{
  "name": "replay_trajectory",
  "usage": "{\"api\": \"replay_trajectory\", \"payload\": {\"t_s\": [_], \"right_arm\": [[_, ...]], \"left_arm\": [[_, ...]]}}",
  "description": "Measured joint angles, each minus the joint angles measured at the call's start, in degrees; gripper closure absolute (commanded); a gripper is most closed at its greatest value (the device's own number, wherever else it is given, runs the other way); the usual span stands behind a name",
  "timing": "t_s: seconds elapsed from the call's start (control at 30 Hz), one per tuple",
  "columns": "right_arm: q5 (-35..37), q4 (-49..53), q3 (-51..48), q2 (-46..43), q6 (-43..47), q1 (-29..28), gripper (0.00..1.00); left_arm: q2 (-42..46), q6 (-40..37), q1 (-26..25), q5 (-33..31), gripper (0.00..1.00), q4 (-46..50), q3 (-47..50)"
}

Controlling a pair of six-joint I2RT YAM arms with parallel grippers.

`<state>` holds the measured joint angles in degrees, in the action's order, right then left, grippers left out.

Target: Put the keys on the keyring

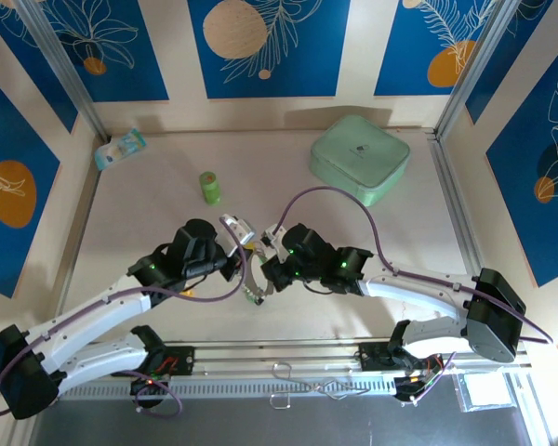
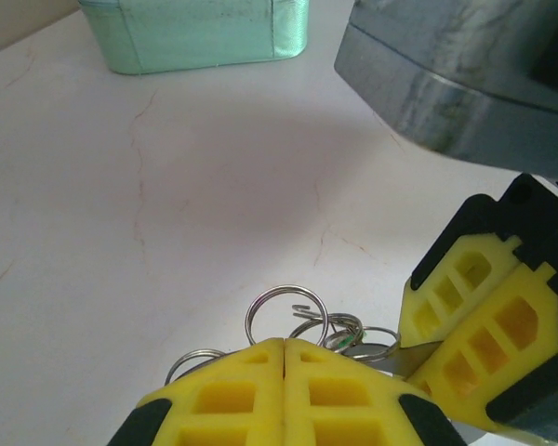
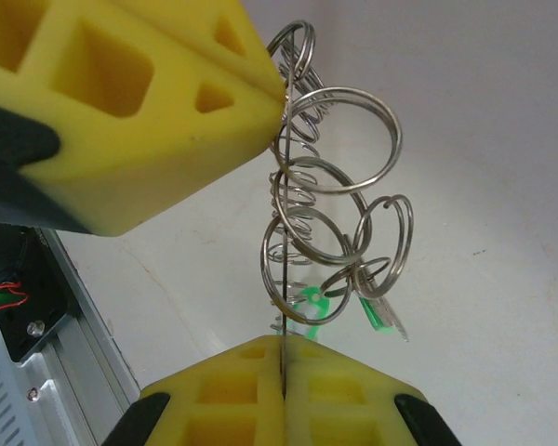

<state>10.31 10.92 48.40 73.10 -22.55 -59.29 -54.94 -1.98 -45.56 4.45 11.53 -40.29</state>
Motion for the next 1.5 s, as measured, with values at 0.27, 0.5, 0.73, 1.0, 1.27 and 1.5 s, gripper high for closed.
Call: {"api": "replay_trajectory", "payload": {"t_s": [0.27, 0.5, 0.73, 1.0, 1.27, 1.5], "right_arm": [[-0.07, -1.36, -2.12, -0.39, 0.02, 0.72, 1.0], [-2.49, -1.46, -4.66, -2.49, 4.98, 1.7, 1.0], [-7.93, 0.55, -5.2, -7.48, 27.17, 2.03, 1.0], [-8.5, 4.04, -4.76, -11.21, 55.34, 5.55, 1.0], [-2.73, 2.56, -5.25, -12.2, 74.29, 3.32, 1.0], [1.79, 0.15, -6.97, -12.63, 84.35, 1.88, 1.0]], "left_arm": [[4.09, 0.24, 0.0, -2.43, 0.73, -0.04, 0.11], [9.79, -1.36, 0.07, -3.08, 0.56, 0.13, 1.18], [8.13, -2.95, 1.84, -2.99, 0.54, 3.45, 0.52], [5.14, -8.83, 8.17, 5.75, 0.56, 10.23, -8.72], [-3.39, -17.99, 9.81, 26.14, 0.57, 20.02, -15.06], [-10.51, -17.31, 9.84, 40.06, 0.59, 25.31, -15.15]]}}
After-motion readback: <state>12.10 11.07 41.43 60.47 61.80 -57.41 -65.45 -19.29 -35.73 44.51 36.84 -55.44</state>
